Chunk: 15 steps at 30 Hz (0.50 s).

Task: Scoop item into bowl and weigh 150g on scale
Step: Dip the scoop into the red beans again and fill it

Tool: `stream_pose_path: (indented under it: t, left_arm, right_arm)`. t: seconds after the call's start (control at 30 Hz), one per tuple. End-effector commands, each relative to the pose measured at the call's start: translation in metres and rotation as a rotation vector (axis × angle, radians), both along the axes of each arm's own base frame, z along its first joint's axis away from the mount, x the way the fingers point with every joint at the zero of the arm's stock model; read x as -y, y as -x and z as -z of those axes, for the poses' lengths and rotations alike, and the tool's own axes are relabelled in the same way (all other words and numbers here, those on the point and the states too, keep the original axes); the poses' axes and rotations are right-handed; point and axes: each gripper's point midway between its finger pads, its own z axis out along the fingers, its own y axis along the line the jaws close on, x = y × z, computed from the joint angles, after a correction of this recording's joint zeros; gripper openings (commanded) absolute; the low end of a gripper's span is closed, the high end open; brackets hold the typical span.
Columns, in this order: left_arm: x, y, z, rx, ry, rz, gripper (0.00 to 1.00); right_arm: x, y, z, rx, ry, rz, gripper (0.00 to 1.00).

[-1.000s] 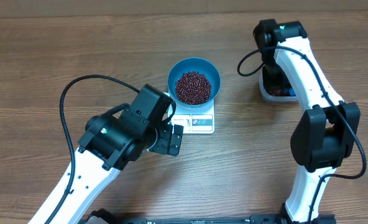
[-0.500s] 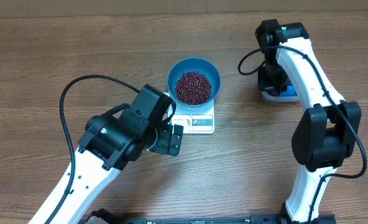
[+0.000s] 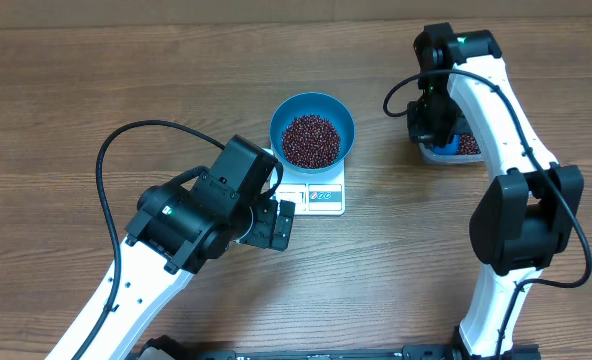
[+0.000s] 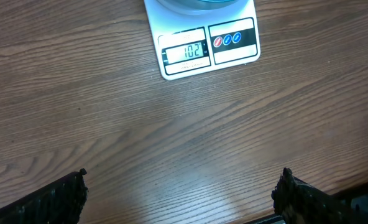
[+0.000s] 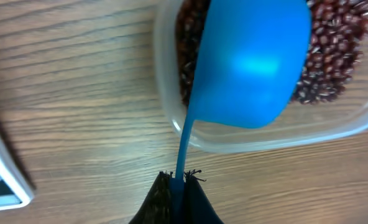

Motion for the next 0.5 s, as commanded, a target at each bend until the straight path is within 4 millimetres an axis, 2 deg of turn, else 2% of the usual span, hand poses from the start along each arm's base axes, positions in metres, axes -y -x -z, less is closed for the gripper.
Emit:
stream_pose_path:
  t: [0.0, 0.13, 0.23, 0.47]
  left_arm:
    - [0.001, 0.001, -0.002, 0.003, 0.008, -0.005, 1.0]
    - [0.001, 0.001, -0.002, 0.003, 0.008, -0.005, 0.99]
    - [0.001, 0.001, -0.002, 0.003, 0.008, -0.005, 1.0]
    - [0.001, 0.001, -0.002, 0.003, 0.008, -0.005, 0.99]
  right_arm:
    - [-0.024, -0.006, -0.002, 0.01, -0.126, -0.038, 0.04]
    - [-0.02, -0.008, -0.002, 0.014, -0.127, -0.029, 0.04]
    - [-0.009, -0.011, -0.002, 0.021, -0.133, -0.005, 0.04]
    - [0.003, -0.013, -0.004, 0.02, -0.257, 0.026, 0.04]
